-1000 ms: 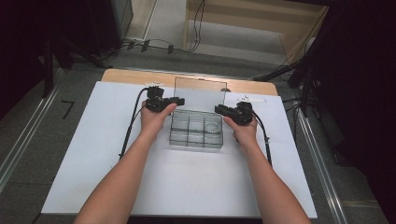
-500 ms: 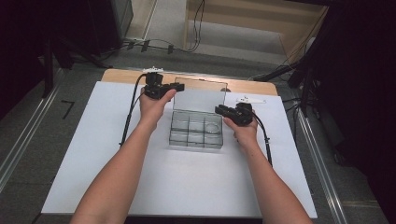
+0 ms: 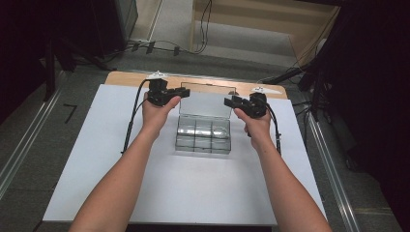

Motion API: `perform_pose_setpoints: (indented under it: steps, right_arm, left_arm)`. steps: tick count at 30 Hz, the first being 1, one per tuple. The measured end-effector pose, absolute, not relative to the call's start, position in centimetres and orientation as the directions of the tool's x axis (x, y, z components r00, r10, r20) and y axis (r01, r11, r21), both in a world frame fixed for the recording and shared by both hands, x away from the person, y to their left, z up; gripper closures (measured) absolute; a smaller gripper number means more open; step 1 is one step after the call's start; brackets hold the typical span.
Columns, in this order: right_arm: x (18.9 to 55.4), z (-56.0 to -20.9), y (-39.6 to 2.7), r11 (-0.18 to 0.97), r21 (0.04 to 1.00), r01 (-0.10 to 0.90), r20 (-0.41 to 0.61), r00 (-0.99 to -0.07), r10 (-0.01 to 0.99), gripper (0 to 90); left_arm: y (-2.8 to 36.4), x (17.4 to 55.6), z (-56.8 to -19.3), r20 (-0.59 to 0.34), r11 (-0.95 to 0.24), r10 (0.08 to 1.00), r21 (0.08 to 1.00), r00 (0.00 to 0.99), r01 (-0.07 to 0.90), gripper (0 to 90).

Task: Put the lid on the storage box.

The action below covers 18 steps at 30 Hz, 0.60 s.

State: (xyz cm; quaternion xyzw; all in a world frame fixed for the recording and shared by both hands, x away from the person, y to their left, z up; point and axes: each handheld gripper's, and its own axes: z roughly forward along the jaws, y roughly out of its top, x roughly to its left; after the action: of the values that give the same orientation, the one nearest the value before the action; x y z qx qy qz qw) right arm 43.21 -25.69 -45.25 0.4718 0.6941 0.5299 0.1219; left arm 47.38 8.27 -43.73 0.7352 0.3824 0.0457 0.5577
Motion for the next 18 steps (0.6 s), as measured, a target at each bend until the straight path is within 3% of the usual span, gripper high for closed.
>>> perform_pose_setpoints:
  steps: [11,18]
  right_arm:
    - [42.9,-43.9,-25.0,0.024,0.865,0.501,0.302,-0.558,0.773,56.8]
    - [41.5,-43.9,-24.9,0.027,0.880,0.475,0.287,-0.575,0.766,57.2]
  left_arm:
    - [8.8,46.1,-43.6,-0.372,-0.076,0.589,0.858,0.717,0.507,66.0]
    - [9.0,45.3,-43.7,-0.381,-0.072,0.569,0.860,0.729,0.505,63.1]
